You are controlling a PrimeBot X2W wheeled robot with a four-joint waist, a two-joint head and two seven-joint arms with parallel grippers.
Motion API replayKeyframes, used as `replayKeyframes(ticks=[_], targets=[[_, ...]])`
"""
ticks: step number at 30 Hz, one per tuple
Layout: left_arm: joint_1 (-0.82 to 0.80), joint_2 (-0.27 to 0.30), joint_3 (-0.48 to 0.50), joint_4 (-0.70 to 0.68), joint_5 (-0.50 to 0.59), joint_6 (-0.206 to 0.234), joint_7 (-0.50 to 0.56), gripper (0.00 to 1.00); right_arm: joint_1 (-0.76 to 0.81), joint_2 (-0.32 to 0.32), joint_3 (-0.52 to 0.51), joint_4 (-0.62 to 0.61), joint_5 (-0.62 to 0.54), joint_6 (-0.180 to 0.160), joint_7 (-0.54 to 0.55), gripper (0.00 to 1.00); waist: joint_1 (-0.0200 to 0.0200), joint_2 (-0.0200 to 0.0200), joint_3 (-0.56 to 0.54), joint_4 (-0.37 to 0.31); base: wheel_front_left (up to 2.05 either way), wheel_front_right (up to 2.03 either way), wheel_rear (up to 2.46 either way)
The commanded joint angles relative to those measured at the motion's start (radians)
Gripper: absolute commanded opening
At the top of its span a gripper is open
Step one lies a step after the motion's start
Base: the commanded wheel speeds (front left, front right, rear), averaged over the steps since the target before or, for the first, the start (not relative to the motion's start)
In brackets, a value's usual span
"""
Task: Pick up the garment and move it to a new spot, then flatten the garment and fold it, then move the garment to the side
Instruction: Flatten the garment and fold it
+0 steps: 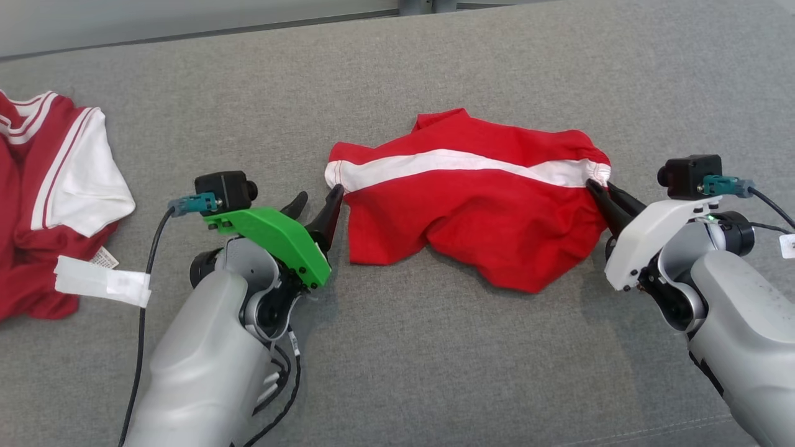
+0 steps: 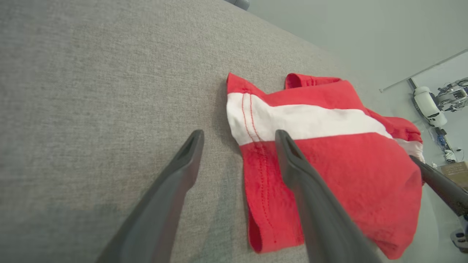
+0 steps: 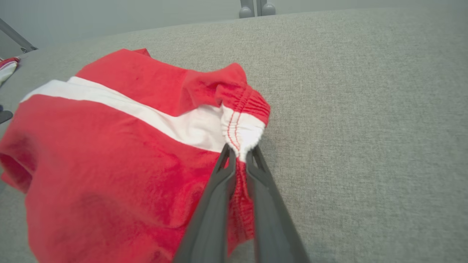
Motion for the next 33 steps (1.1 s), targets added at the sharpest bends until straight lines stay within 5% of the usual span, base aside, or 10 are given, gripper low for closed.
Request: replayKeyframes(ticks=[1, 20, 21, 22, 26, 33], targets=[[-0.03, 0.0, 0.001, 0.019, -0.015, -0.005, -0.008, 1.0, -0.016, 0.004, 0.007, 0.006, 0.002, 0.0, -0.006, 0.0, 0.0, -0.0001, 0.018, -0.016, 0.0, 0.0, 0.0], [-0.136, -0.006, -0.11, 0.086, -0.219, -0.017, -0.061, 0.97, -0.076, 0.022, 0.071, 0.067, 0.037, 0.0, -0.054, 0.0, 0.0, -0.0001, 0.065, -0.046, 0.0, 0.0, 0.0], [-0.137, -0.006, -0.116, 0.08, -0.232, -0.017, -0.065, 0.82, -0.077, 0.023, 0.074, 0.069, 0.039, 0.0, -0.056, 0.0, 0.0, -0.0001, 0.066, -0.046, 0.0, 0.0, 0.0], [-0.138, -0.006, -0.121, 0.076, -0.244, -0.017, -0.067, 0.54, -0.078, 0.023, 0.077, 0.072, 0.041, 0.0, -0.056, 0.0, 0.0, -0.0001, 0.067, -0.045, 0.0, 0.0, 0.0], [-0.145, -0.006, -0.141, 0.067, -0.27, -0.017, -0.089, 0.05, -0.087, 0.021, 0.085, 0.082, 0.05, 0.0, -0.066, 0.0, 0.0, -0.0001, 0.069, -0.042, 0.0, 0.0, 0.0], [-0.131, 0.003, -0.158, 0.033, -0.31, -0.017, -0.13, 0.0, -0.098, 0.012, 0.095, 0.092, 0.057, 0.0, -0.095, 0.0, 0.0, -0.0001, 0.053, -0.033, 0.0, 0.0, 0.0]])
